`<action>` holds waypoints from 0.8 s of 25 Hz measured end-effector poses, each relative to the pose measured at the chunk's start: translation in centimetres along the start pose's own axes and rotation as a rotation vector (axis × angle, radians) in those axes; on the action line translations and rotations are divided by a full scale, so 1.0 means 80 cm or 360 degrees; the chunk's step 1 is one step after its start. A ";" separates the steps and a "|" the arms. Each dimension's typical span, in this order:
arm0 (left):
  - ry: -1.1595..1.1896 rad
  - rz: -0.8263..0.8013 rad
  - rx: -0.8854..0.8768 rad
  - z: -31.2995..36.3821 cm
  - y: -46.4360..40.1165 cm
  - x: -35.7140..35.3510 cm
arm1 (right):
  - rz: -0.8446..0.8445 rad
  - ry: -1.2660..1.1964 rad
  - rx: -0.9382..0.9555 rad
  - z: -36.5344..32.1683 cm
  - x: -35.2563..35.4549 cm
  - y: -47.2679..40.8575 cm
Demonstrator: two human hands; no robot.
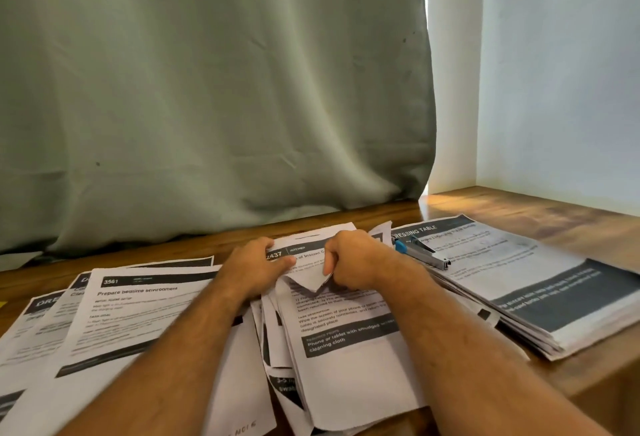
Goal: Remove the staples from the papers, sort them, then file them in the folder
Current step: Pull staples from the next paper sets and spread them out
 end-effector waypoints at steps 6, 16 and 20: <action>0.0020 -0.0119 -0.0006 -0.008 0.001 -0.015 | -0.0027 -0.0015 0.0002 -0.006 0.002 0.003; 0.1224 0.0162 0.0263 0.002 0.010 0.019 | 0.0198 -0.0241 0.0057 -0.013 0.017 0.002; 0.1482 0.0175 0.0431 -0.004 0.016 0.018 | 0.0267 -0.0337 0.0144 -0.025 0.026 0.006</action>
Point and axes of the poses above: each hand's wrist, its own y-axis away from the middle knuckle, its own x-axis out of the back of the hand, z = x × y, the point moved 10 cm from there along -y, towards the middle knuckle, and after that the axes turned 9 degrees about z, right-handed, at the moved point
